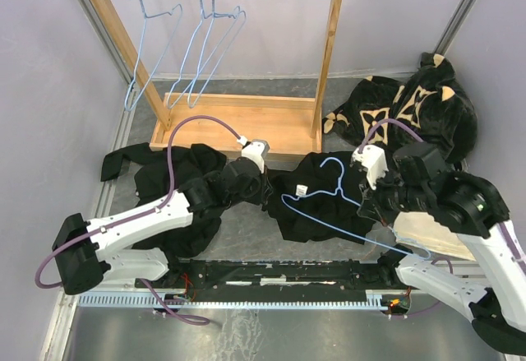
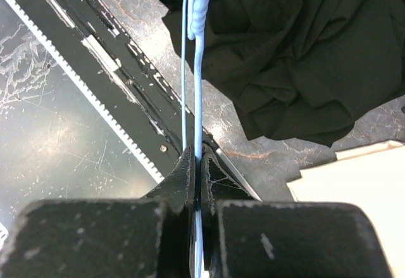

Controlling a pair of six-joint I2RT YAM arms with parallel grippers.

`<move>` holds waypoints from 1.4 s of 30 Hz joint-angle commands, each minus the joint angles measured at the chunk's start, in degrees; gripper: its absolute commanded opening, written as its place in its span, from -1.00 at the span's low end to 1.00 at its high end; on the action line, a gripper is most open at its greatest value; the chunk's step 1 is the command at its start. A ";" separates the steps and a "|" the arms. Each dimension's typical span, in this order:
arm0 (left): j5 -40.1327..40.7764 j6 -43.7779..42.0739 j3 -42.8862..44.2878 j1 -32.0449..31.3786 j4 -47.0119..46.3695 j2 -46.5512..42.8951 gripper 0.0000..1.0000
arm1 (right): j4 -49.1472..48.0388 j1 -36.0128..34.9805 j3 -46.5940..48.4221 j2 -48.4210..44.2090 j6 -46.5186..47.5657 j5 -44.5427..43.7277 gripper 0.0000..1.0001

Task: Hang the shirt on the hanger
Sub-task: Hang the shirt on the hanger.

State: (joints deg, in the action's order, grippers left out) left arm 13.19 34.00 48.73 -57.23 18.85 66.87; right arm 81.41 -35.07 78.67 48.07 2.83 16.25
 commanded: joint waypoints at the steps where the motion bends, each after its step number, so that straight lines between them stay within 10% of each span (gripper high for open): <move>1: -4.44 -2.97 3.98 -0.18 -0.96 0.91 -0.95 | -9.51 0.24 -1.45 1.65 -0.67 0.94 -1.00; 42: -0.97 -6.84 33.51 -8.28 12.03 12.65 -0.95 | -69.07 0.20 -33.60 -3.01 -12.58 12.79 -1.00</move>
State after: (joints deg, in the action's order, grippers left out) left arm 13.32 27.31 77.89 -64.90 34.13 78.98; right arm 23.27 -34.92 46.89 46.70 -8.27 27.38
